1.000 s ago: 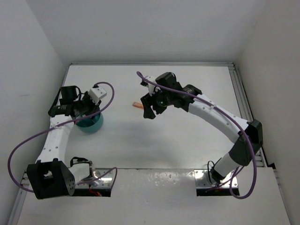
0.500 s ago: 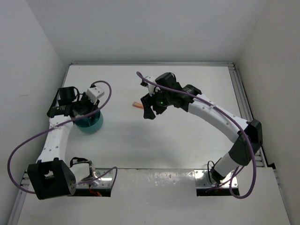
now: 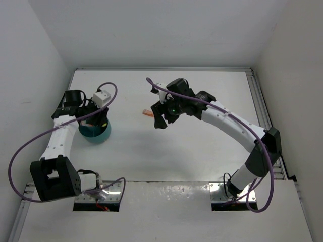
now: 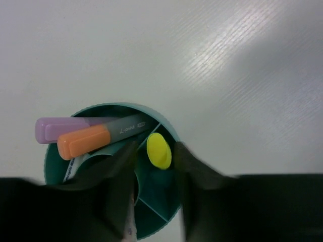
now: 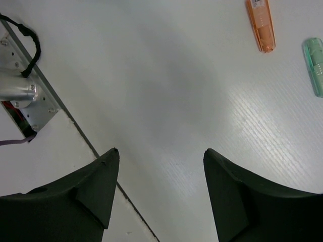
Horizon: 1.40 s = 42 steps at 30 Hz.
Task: Sort the stationery into containers
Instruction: Place the stationery into the container, then grab a piece of stationery with the right arm
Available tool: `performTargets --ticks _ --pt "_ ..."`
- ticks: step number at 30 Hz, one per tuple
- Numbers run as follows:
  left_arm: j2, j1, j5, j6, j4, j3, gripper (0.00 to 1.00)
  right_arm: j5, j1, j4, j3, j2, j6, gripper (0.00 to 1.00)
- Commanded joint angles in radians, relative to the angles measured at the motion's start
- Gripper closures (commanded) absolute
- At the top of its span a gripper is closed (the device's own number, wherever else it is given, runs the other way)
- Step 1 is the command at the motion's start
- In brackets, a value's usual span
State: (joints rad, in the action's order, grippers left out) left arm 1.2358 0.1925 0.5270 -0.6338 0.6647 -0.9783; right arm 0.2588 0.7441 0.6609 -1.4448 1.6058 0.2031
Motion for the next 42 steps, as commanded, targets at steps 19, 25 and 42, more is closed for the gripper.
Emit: performTargets --ticks 19,25,42 --pt "-0.134 0.022 0.293 0.197 -0.068 -0.187 0.24 -0.203 -0.462 0.040 -0.029 0.248 -0.399 0.37" --pt "-0.134 -0.008 0.338 0.172 -0.034 -0.192 0.22 -0.243 -0.597 0.046 -0.133 0.408 -0.537 0.23" --pt "-0.099 -0.021 0.323 0.206 -0.050 -0.186 0.23 -0.116 -0.723 0.074 -0.397 0.664 -0.596 0.32"
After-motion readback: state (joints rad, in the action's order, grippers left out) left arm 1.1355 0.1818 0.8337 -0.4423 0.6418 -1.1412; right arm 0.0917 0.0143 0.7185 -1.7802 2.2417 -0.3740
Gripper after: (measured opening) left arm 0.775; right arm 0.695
